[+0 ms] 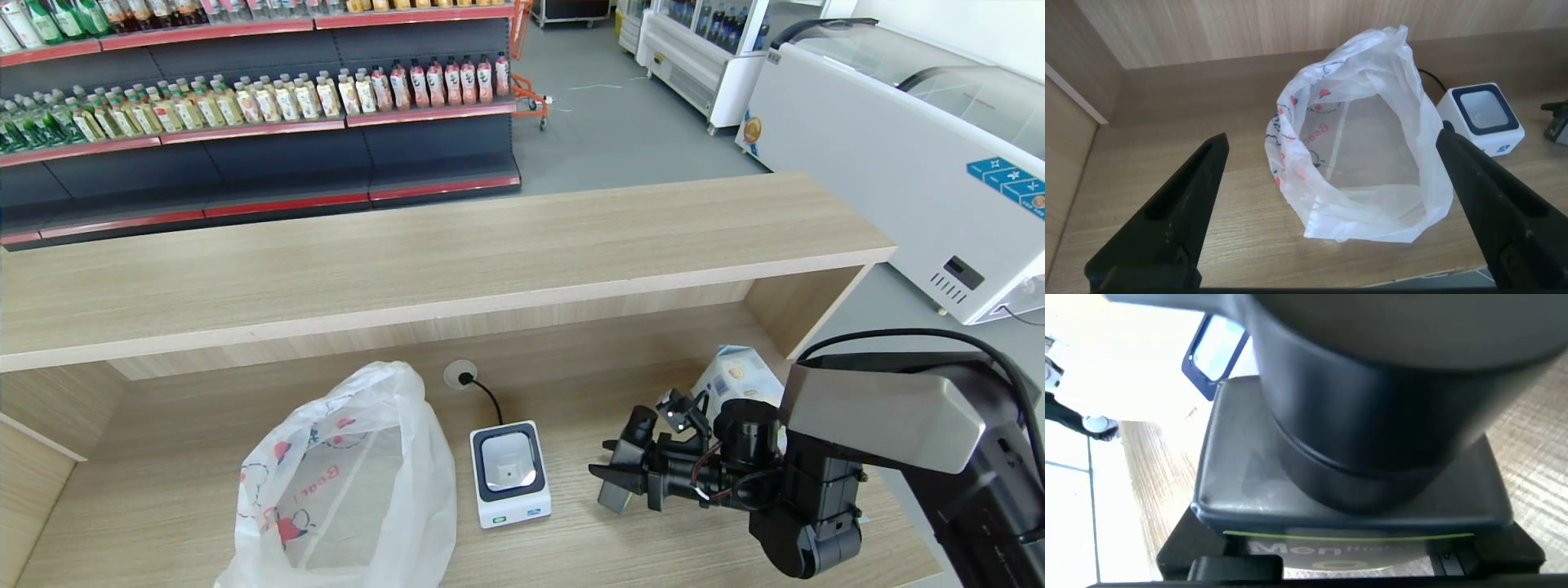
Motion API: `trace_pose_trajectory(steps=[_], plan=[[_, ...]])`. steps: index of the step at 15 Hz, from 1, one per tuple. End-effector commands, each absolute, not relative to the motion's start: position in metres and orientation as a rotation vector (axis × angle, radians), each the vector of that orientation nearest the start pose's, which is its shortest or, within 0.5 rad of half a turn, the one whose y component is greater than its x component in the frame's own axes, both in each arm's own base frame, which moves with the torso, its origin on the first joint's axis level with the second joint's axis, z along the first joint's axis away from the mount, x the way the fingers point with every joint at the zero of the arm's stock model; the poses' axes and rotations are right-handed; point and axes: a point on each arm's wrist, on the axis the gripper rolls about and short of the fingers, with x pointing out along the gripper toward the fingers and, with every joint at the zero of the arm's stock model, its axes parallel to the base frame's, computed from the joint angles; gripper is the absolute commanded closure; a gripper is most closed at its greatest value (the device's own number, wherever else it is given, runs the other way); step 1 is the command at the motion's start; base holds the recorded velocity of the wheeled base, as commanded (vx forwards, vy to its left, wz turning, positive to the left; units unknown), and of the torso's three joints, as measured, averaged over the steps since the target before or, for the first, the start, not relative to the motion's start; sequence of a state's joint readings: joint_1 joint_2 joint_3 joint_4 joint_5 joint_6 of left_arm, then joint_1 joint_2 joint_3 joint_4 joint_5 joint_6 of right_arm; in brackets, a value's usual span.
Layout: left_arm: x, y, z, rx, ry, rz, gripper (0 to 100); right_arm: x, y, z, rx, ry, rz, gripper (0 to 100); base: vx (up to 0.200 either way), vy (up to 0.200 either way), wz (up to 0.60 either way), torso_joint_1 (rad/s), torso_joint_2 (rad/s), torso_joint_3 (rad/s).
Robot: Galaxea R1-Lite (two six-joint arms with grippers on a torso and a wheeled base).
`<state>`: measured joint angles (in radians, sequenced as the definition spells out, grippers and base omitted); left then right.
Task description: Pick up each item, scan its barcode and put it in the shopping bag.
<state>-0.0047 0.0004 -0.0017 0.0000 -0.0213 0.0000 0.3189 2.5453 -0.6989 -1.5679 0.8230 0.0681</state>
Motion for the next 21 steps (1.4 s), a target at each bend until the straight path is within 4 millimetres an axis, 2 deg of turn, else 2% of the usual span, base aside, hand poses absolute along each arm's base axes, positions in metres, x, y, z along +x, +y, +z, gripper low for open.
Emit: trace_pose_trajectory(steps=[1, 7, 10, 12, 14, 15, 16, 18, 21], plan=[[-0.023, 0.0, 0.076, 0.0, -0.002, -0.028, 0, 0.338, 0.128, -0.036, 0.13, 0.308, 1.124, 100, 0.0, 0.0, 0.0, 0.0, 0.0, 0.0], [-0.023, 0.0, 0.076, 0.0, -0.002, -0.026, 0, 0.306, 0.112, 0.013, 0.145, 0.294, 1.101, 100, 0.0, 0.0, 0.0, 0.0, 0.0, 0.0], [-0.023, 0.0, 0.076, 0.0, -0.003, -0.026, 0, 0.277, 0.099, 0.056, 0.145, 0.235, 1.098, 100, 0.0, 0.0, 0.0, 0.0, 0.0, 0.0], [-0.023, 0.0, 0.076, 0.0, -0.002, -0.026, 0, 0.258, 0.094, 0.089, 0.106, 0.131, 1.106, 100, 0.0, 0.0, 0.0, 0.0, 0.0, 0.0], [-0.023, 0.0, 0.076, 0.0, -0.002, -0.026, 0, 0.241, 0.091, 0.108, 0.066, 0.058, 1.117, 100, 0.0, 0.0, 0.0, 0.0, 0.0, 0.0], [-0.023, 0.0, 0.076, 0.0, -0.002, -0.028, 0, 0.22, 0.087, 0.132, 0.056, -0.004, 1.144, 100, 0.0, 0.0, 0.0, 0.0, 0.0, 0.0], [-0.023, 0.0, 0.076, 0.0, -0.002, -0.026, 0, 0.211, 0.085, 0.142, 0.059, -0.021, 1.169, 100, 0.0, 0.0, 0.0, 0.0, 0.0, 0.0], [-0.023, 0.0, 0.076, 0.0, -0.002, -0.028, 0, 0.181, 0.077, 0.18, 0.089, -0.082, 1.237, 100, 0.0, 0.0, 0.0, 0.0, 0.0, 0.0], [-0.023, 0.0, 0.076, 0.0, -0.002, -0.026, 0, 0.157, 0.07, 0.226, 0.024, -0.263, 1.245, 100, 0.0, 0.0, 0.0, 0.0, 0.0, 0.0]])
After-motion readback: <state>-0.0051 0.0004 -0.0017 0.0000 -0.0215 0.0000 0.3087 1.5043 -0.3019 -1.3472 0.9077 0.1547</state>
